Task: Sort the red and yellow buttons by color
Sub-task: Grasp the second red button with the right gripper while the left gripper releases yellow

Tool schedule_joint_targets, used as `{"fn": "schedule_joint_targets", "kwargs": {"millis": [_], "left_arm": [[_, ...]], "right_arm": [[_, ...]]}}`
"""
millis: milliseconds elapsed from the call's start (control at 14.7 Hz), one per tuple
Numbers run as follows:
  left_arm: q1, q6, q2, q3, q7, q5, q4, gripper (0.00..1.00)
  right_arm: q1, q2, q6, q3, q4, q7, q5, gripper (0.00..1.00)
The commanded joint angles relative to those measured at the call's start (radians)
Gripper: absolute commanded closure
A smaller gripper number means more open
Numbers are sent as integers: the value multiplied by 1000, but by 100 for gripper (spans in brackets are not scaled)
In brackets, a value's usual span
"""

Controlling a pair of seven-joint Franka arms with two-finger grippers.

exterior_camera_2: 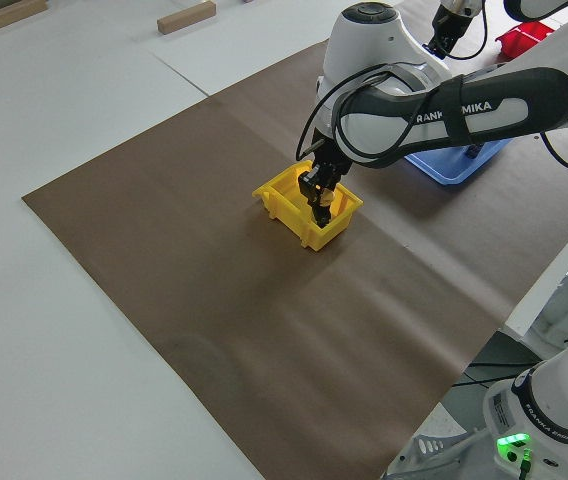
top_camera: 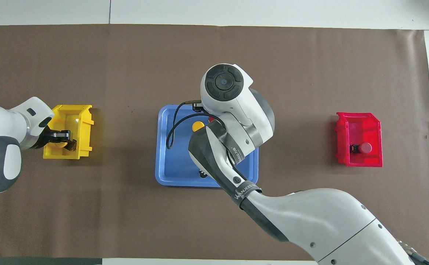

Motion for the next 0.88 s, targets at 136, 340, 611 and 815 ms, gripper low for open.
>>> {"fn": "schedule_joint_targets", "kwargs": {"millis": [136, 340, 611, 815], "left_arm": [[17, 26, -16, -4, 10, -18, -19, 38], [14, 25, -8, -4, 5, -18, 7, 6], [4, 0, 19, -4, 18, -17, 108, 0], [4, -94, 39, -4, 21, -17, 220, 0]], "right_arm": [[3, -42, 54, -1, -79, 12, -19, 34], [3, -44, 62, -1, -83, 11, -19, 34], [4, -54, 91, -1, -119, 12, -19, 35], [7, -56, 91, -1, -123, 14, -19, 36]]}}
